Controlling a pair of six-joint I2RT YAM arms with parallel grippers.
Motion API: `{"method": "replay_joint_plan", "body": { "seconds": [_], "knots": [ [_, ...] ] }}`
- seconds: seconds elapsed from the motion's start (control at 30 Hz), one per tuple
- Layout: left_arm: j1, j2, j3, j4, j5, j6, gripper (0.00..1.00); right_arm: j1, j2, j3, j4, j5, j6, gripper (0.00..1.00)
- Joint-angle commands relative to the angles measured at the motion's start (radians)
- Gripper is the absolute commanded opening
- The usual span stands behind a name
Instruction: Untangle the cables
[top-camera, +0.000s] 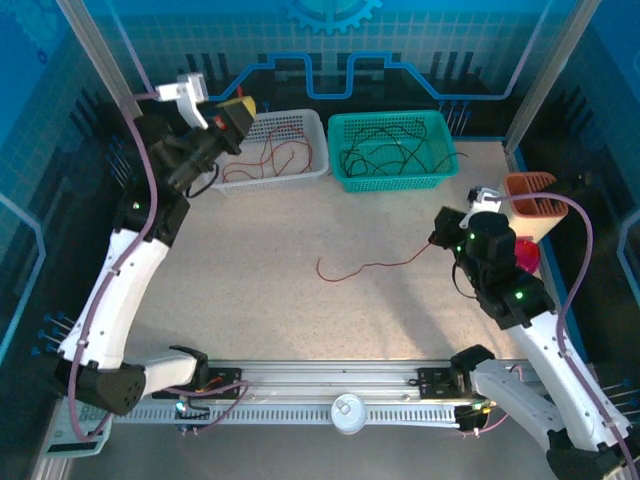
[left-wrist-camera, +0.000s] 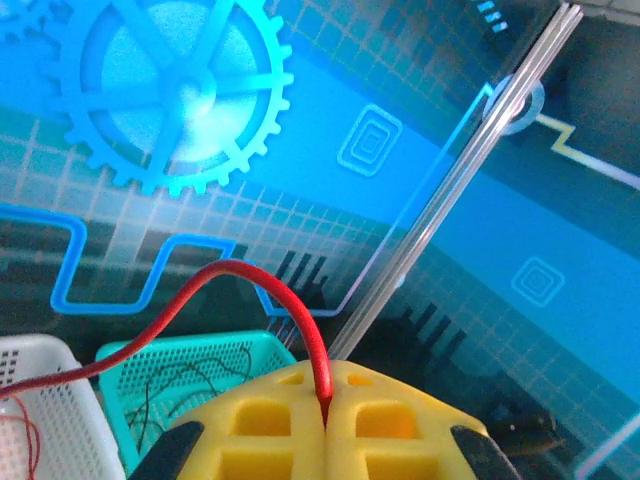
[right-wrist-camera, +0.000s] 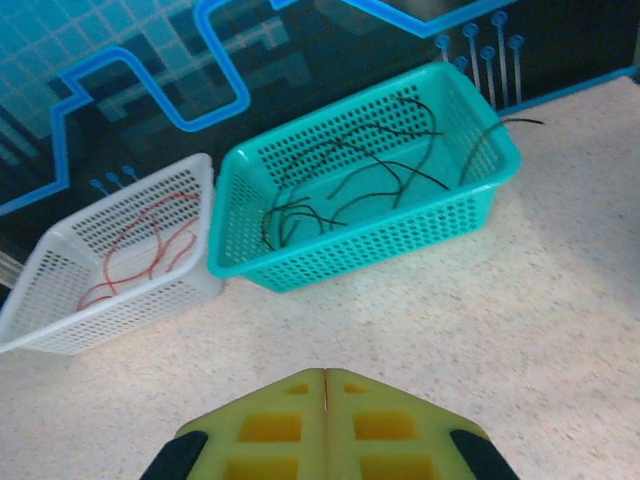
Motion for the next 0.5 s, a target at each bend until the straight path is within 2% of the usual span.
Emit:
{"method": "replay_joint_plan", "body": {
  "seconds": [0.0,0.17,0.33,0.47],
  "knots": [
    [0.023,0.082,0.121,0.016,0.041,-0.007,0.0,-0.018,-0.035,-0.016,-0.06,0.042,0.021,0.0],
    [0.06,0.233,0.29,0.018,0.033,-0.004,0.0,-0.019,-0.087,-0.075,-0.102,0.03,0.024,0.0],
    [0.083,0.415,0.439,0.009,0.026,-0.005,0.0,-0.019,-0.105,-0.062,-0.11,-0.038,0.014,0.0],
    [0.089,0.531,0.476,0.018,0.0,0.014,0.0,-0.018,-0.087,-0.027,-0.095,-0.103,0.009,0.0]
  ]
}}
